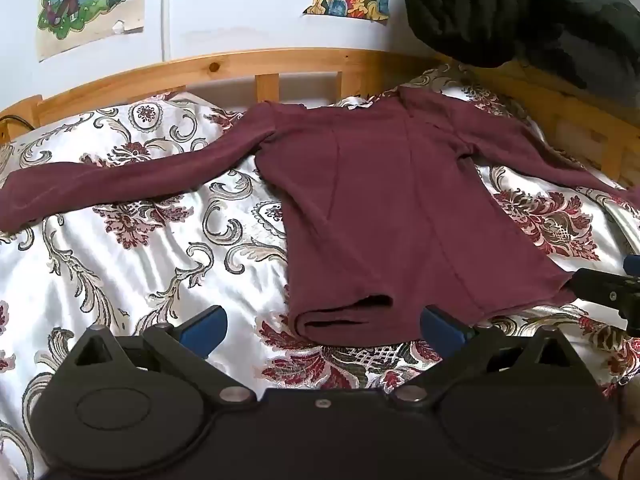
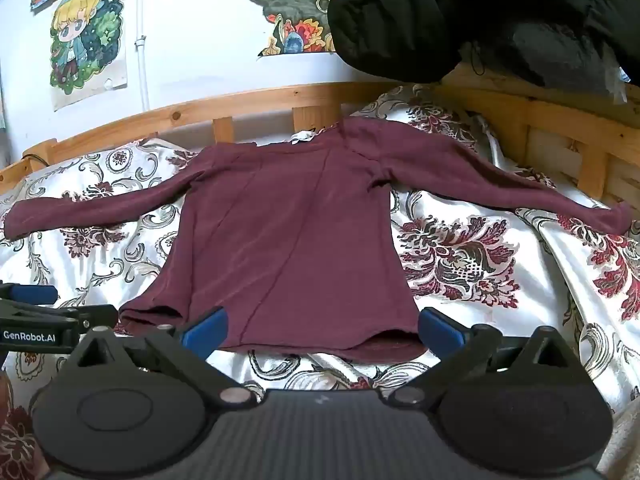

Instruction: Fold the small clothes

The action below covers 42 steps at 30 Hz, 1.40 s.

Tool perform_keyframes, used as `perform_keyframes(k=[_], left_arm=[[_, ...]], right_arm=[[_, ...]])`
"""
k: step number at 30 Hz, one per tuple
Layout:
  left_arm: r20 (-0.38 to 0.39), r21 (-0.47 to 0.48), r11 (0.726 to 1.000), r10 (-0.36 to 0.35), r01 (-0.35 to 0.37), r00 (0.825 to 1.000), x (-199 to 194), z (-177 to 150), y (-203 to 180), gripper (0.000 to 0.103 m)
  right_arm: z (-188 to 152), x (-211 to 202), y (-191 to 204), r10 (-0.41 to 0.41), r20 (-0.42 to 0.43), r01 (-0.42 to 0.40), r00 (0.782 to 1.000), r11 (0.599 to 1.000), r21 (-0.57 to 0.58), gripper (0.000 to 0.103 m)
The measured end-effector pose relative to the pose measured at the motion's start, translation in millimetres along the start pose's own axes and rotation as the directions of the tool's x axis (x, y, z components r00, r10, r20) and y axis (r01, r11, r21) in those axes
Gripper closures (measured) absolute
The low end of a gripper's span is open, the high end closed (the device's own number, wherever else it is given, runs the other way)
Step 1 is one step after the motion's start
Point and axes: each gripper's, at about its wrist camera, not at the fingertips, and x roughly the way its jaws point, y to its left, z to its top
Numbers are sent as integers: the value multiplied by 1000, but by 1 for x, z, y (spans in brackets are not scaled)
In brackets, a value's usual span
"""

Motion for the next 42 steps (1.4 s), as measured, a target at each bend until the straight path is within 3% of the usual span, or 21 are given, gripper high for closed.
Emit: perform_keyframes(k=[42], left_arm=[[-19,-7,1000,-1,1,1000,2,-3,0,1]], right_arm=[[-1,6,-3,11,-9,-10,1000,1000,17,0]])
